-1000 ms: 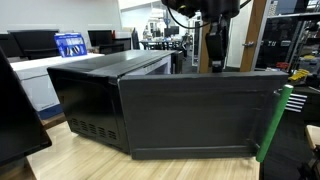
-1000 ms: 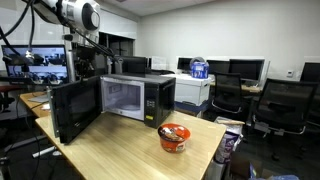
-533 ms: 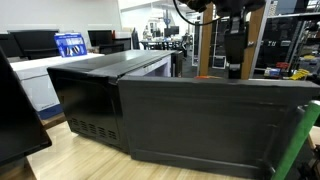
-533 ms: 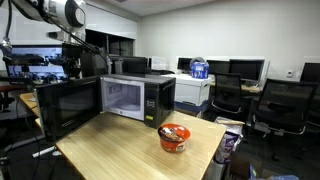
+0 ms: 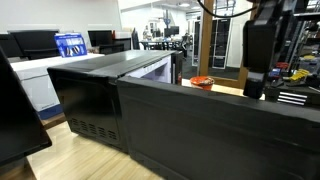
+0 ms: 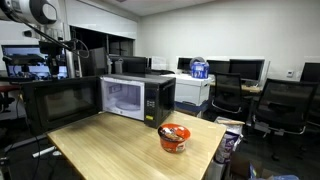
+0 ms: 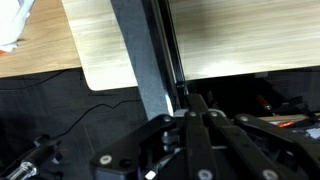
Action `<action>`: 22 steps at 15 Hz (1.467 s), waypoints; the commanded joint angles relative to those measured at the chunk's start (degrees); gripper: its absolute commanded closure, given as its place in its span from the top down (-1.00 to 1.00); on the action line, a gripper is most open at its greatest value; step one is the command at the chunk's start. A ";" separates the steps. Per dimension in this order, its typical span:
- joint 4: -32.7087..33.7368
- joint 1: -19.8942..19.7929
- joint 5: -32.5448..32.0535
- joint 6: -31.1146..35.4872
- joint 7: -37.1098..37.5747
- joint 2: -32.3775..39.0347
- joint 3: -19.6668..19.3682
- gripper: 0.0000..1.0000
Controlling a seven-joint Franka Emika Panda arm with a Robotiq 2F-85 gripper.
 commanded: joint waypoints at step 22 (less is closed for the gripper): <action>0.71 -50.14 11.06 -2.47 49.48 6.52 47.72 1.00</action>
